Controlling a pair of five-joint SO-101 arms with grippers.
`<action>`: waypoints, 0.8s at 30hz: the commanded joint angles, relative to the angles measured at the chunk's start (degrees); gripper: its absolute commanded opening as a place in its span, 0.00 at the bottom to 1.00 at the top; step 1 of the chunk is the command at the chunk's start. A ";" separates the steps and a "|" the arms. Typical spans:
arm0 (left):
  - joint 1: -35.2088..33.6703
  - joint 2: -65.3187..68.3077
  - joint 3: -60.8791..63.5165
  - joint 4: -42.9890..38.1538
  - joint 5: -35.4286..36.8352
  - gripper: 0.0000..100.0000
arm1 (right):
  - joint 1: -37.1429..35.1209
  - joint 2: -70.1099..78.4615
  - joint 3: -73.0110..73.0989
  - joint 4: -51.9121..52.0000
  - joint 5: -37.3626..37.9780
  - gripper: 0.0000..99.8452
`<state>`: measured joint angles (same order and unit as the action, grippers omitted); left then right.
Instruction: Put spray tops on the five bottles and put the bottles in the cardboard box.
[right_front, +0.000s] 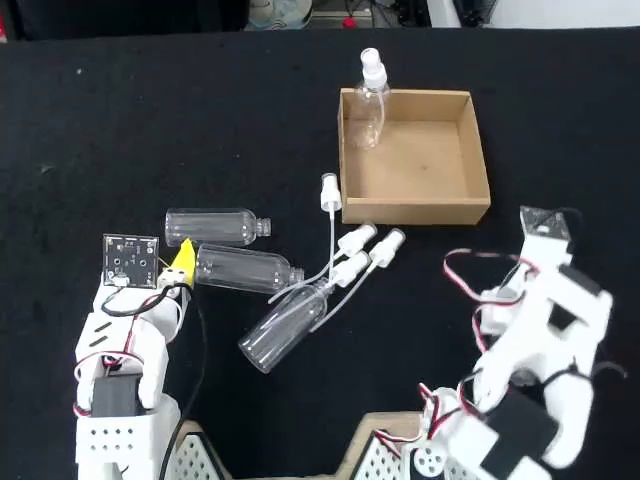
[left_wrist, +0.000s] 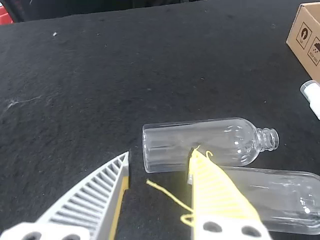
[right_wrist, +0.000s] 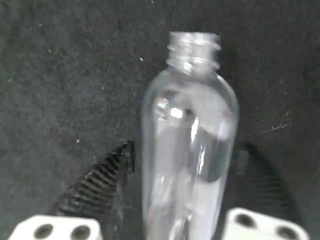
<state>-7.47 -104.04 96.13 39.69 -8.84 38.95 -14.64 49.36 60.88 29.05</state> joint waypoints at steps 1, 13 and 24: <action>0.66 -0.44 1.19 0.53 -0.53 0.19 | 0.62 0.48 -11.38 11.43 0.26 0.34; 0.66 -0.44 1.19 0.53 -0.53 0.19 | 0.35 2.86 -23.34 19.96 4.57 0.34; 0.66 -0.44 1.19 0.53 -0.53 0.19 | 3.52 26.51 -37.32 20.48 6.59 0.27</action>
<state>-7.47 -104.04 96.13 39.69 -9.01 39.91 7.34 18.42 80.22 35.30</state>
